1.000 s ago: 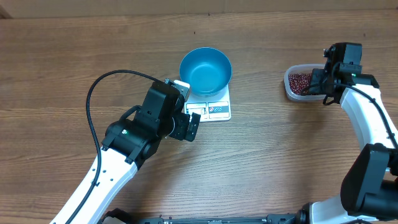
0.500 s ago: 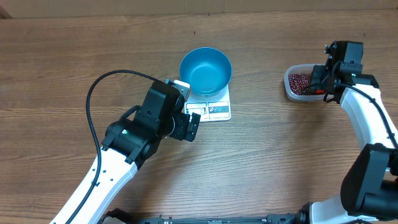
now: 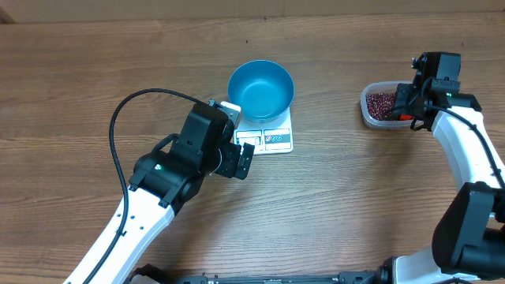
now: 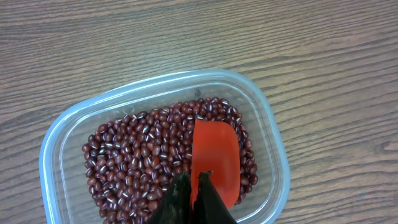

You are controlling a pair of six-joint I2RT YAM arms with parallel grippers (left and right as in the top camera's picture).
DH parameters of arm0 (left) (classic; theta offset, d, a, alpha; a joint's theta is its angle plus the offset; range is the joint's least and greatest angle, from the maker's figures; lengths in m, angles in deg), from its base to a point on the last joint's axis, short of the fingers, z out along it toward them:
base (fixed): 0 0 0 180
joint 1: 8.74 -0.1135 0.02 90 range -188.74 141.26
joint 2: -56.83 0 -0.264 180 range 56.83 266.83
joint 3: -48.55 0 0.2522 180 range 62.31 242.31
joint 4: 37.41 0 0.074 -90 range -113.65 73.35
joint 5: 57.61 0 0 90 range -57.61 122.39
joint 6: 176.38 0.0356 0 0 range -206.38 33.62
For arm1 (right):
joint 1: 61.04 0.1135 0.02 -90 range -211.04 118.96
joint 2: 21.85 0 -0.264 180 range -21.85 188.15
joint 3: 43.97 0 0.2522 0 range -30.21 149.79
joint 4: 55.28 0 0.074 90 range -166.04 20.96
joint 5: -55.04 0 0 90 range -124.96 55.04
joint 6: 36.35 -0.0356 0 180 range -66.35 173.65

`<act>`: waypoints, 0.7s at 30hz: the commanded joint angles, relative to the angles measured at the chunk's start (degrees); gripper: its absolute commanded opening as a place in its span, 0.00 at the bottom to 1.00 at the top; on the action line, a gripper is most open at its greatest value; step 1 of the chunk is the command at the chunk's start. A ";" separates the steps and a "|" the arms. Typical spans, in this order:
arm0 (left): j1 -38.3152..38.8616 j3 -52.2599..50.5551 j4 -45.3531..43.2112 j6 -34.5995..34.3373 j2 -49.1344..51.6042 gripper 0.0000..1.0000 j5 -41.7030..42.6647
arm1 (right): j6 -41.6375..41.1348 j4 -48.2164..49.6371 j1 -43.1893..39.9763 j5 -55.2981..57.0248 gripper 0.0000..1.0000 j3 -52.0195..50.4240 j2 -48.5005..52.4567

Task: Scoop item into bowl and weigh 150g on scale
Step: 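Push the red cup through the beans to scoop with the right gripper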

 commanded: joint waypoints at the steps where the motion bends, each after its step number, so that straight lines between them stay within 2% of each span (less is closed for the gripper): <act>1: -0.09 1.38 -0.22 1.09 0.07 1.00 0.61 | 0.09 -0.39 -1.11 0.42 0.04 1.73 0.52; 11: -0.09 1.36 -0.22 1.09 0.07 1.00 0.61 | 0.11 -1.29 -3.54 0.07 0.04 1.55 0.52; 21: -0.09 1.36 -0.22 1.09 0.07 0.99 0.61 | 0.13 -2.29 -3.89 -7.28 0.04 1.55 0.57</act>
